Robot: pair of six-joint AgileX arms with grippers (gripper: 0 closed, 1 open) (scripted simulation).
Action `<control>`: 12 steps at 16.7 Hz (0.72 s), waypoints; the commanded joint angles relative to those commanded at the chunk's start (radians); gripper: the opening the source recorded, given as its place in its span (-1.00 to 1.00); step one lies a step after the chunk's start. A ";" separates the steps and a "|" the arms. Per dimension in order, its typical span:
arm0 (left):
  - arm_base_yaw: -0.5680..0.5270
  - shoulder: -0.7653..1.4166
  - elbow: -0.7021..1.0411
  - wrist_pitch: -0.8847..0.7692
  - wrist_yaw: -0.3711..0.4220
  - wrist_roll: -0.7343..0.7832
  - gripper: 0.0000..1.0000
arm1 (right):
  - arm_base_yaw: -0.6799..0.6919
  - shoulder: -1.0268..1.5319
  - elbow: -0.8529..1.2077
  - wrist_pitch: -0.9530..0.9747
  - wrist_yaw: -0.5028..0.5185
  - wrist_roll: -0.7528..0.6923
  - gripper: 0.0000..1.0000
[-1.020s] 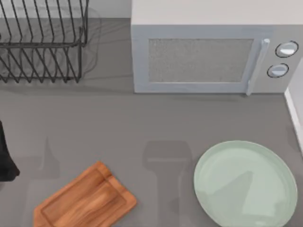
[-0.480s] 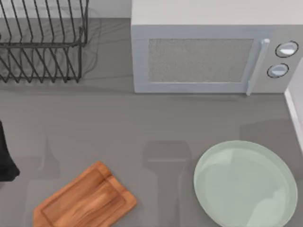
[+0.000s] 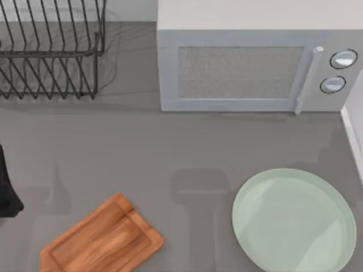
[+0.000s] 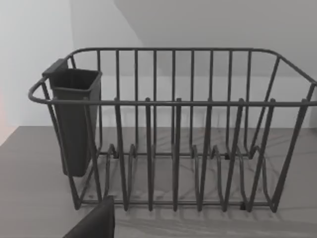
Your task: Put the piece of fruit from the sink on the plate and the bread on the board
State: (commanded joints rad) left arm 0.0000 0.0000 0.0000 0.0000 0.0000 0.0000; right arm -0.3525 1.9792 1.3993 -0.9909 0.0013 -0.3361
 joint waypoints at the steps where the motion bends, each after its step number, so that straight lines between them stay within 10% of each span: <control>1: 0.000 0.000 0.000 0.000 0.000 0.000 1.00 | 0.000 0.000 0.000 0.000 0.000 0.000 1.00; 12: 0.000 0.000 0.000 0.000 0.000 0.000 1.00 | 0.002 0.214 -0.119 0.350 0.002 0.004 1.00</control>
State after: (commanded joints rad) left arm 0.0000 0.0000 0.0000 0.0000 0.0000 0.0000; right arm -0.3502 2.1931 1.2805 -0.6414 0.0032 -0.3325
